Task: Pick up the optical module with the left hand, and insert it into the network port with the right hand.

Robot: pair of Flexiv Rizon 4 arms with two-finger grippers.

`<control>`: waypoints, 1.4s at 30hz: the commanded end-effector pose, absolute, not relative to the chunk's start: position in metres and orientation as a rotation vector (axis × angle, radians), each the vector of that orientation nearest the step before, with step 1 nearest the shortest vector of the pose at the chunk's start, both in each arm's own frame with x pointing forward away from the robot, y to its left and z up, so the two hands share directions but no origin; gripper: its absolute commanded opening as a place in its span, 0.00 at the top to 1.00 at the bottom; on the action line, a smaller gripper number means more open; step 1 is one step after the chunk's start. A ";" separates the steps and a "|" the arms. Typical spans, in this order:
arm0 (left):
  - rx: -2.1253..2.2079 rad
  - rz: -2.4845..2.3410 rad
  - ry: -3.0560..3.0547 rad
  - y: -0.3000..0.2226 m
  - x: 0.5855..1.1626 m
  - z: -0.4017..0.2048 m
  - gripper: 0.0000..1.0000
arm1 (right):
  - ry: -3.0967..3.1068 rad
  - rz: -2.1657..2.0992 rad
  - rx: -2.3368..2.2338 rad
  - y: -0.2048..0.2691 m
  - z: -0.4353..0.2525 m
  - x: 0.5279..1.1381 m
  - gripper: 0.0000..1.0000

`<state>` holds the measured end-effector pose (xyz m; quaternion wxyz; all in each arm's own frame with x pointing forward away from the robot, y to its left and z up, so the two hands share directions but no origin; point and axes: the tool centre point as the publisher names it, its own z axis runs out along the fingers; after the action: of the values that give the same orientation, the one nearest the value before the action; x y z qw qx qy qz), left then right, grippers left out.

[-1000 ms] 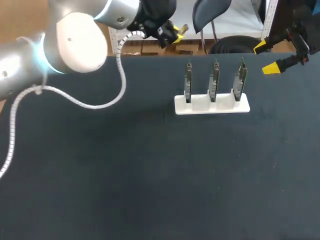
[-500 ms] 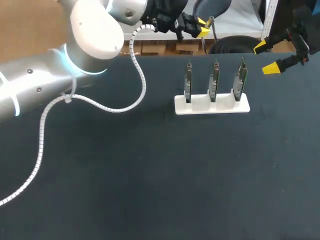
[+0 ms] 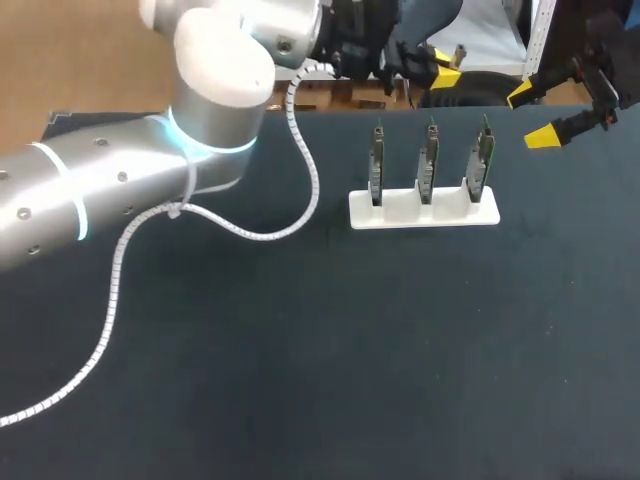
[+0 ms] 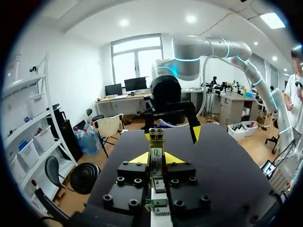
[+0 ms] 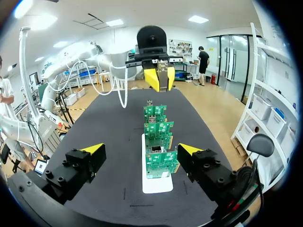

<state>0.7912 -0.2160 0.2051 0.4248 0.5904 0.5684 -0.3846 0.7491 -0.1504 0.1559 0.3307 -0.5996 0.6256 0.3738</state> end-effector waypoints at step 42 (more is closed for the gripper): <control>1.278 -1.138 1.336 -0.258 0.783 0.182 1.00 | 1.635 0.973 -1.565 -0.151 0.156 0.747 0.00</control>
<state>0.7882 -0.2608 0.1828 0.4626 0.5234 0.5436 -0.4653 0.7491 -0.1504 0.1559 0.3307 -0.5996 0.6256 0.3738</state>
